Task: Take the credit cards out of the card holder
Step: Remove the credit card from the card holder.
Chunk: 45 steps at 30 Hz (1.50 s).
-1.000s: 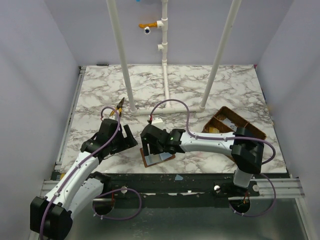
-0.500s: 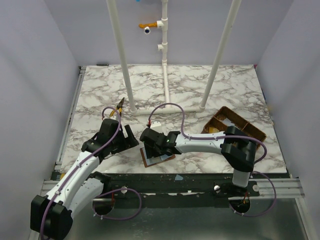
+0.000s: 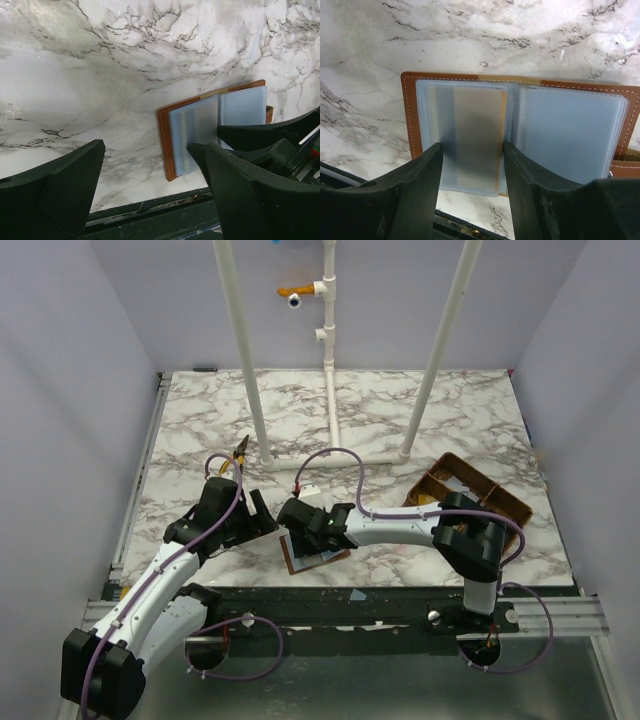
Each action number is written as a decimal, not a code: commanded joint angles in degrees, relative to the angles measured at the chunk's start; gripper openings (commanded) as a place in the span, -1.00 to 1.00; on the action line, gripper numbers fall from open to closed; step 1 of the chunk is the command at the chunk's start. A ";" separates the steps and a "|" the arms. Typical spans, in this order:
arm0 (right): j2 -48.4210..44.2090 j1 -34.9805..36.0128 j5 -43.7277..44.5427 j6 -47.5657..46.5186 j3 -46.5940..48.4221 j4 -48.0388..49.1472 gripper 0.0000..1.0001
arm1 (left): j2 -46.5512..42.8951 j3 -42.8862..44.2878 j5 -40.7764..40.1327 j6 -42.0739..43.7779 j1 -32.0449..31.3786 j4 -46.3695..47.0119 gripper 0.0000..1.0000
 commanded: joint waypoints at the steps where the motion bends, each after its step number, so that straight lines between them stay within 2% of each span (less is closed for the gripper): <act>1: 3.30 0.66 3.33 -0.21 2.28 -4.69 -0.02 | 0.22 -0.73 1.32 0.69 0.23 1.29 0.69; 4: 3.02 0.66 3.98 0.79 2.25 -5.33 -0.29 | 0.48 -0.73 1.49 0.69 0.23 1.46 0.69; 11: 1.61 0.62 3.68 3.03 1.02 -5.07 -0.63 | 1.76 -1.27 3.89 1.13 0.23 2.96 0.66; 15: 1.34 0.36 1.22 4.80 -1.06 -3.03 -0.83 | 2.83 -1.62 5.97 1.42 0.16 3.92 0.51; 18: 0.69 -0.59 -1.38 7.19 -3.84 -0.70 -0.99 | 3.03 -1.96 6.81 1.48 0.14 4.35 0.32; 24: -2.62 -2.71 -6.37 11.40 -11.46 5.06 -0.99 | 3.11 -2.52 7.66 1.48 -0.42 5.09 -0.20; 33: -5.66 -5.37 -14.38 16.44 -20.85 15.41 -0.99 | 6.11 -3.20 8.84 0.52 -4.48 7.98 -0.82; 40: -7.67 -6.77 -17.82 19.93 -26.47 21.52 -0.99 | 10.28 -3.05 7.58 -2.43 -10.63 11.28 -0.95; 45: -8.22 -7.45 -18.82 21.28 -28.35 23.68 -0.99 | 11.55 -3.84 6.74 -3.59 -11.96 12.81 -1.00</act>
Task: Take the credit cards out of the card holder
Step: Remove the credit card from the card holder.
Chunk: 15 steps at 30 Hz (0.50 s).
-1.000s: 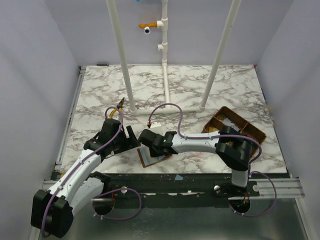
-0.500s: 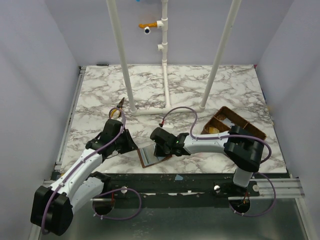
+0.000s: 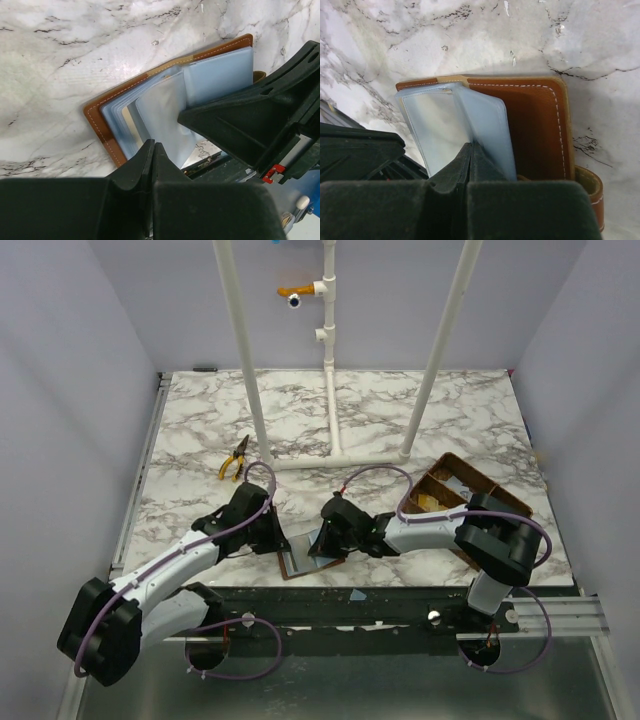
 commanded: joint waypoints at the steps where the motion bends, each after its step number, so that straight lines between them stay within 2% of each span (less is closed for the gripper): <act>1: 1.21 -0.33 -3.03 1.37 -4.48 -3.70 -0.99 | 1.02 -1.04 -0.93 -1.71 -0.84 2.81 -1.00; 15: 1.47 -1.41 -4.77 2.50 -6.78 -0.03 -0.99 | 2.96 -3.42 -0.62 -2.74 -1.52 5.83 -1.00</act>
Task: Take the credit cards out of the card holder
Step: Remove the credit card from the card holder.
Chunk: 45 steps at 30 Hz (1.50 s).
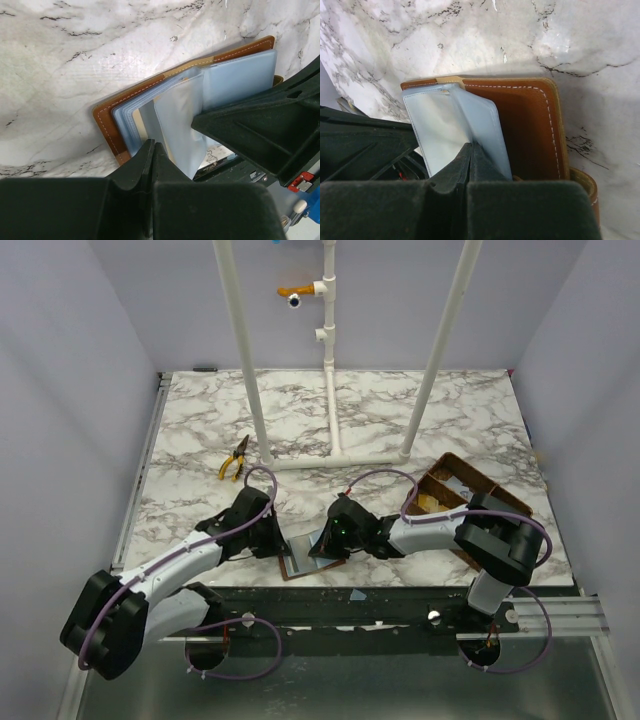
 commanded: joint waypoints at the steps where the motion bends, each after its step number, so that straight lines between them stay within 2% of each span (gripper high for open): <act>1: 1.98 0.23 -1.02 -0.80 -2.55 -6.65 -0.99 | 1.15 -0.87 -0.28 -0.67 -0.84 3.41 -1.00; 12: -0.73 0.23 0.32 -2.58 -1.50 -7.68 -0.98 | 4.04 -0.43 0.16 -1.84 -3.20 6.06 -1.00; 14: -2.36 0.22 1.19 -3.29 -0.92 -8.27 -0.86 | 4.25 -0.02 0.32 -2.02 -3.45 6.30 -1.00; 16: -4.46 0.22 2.38 -4.22 0.21 -9.59 -0.64 | 4.81 1.08 0.24 -1.94 -3.87 6.17 -1.00; 22: -11.17 0.16 8.79 -6.51 5.04 -19.81 -0.08 | 8.59 5.03 0.40 -1.59 -5.85 6.22 -1.00; 34: -25.05 0.19 21.85 -4.89 4.38 -33.79 -0.02 | 17.93 12.09 0.51 -3.58 -14.17 8.55 -1.00; 45: -29.17 0.18 22.28 -4.63 1.41 -35.89 -0.02 | 25.02 14.25 1.05 -3.68 -15.34 11.22 -1.00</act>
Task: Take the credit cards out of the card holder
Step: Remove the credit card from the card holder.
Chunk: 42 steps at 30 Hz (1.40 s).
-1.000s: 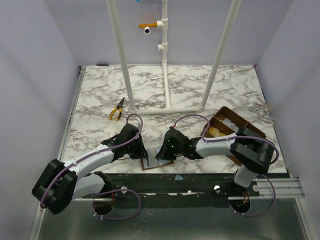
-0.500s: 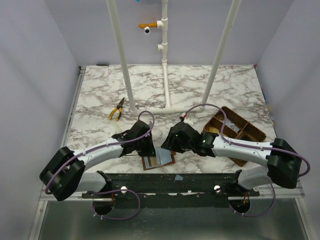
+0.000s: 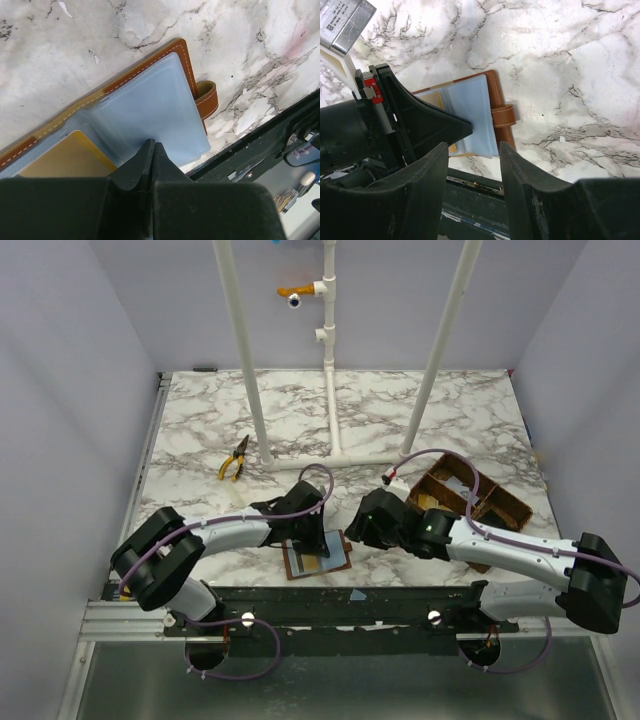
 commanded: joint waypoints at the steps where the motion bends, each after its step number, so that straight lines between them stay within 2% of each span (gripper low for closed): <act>1: -0.62 0.31 1.66 -0.48 -0.58 -1.65 -0.02 | 0.48 1.22 0.25 0.26 -0.24 1.14 -1.00; 12: 7.05 0.35 -5.24 -5.02 3.73 5.18 -0.02 | -8.96 2.16 -5.12 2.39 0.89 -7.29 -1.00; 27: 17.30 0.66 -12.30 -8.09 7.89 10.85 -0.04 | -24.73 -7.73 -10.10 2.92 8.30 -15.25 -1.00; 34: 22.51 0.85 -15.06 -9.13 9.69 13.29 -0.04 | -25.45 -10.34 -10.15 2.01 8.89 -15.36 -1.00; 42: 25.09 0.85 -15.83 -8.97 9.77 14.69 -0.05 | -22.22 -11.51 -8.67 1.86 8.89 -10.90 -1.00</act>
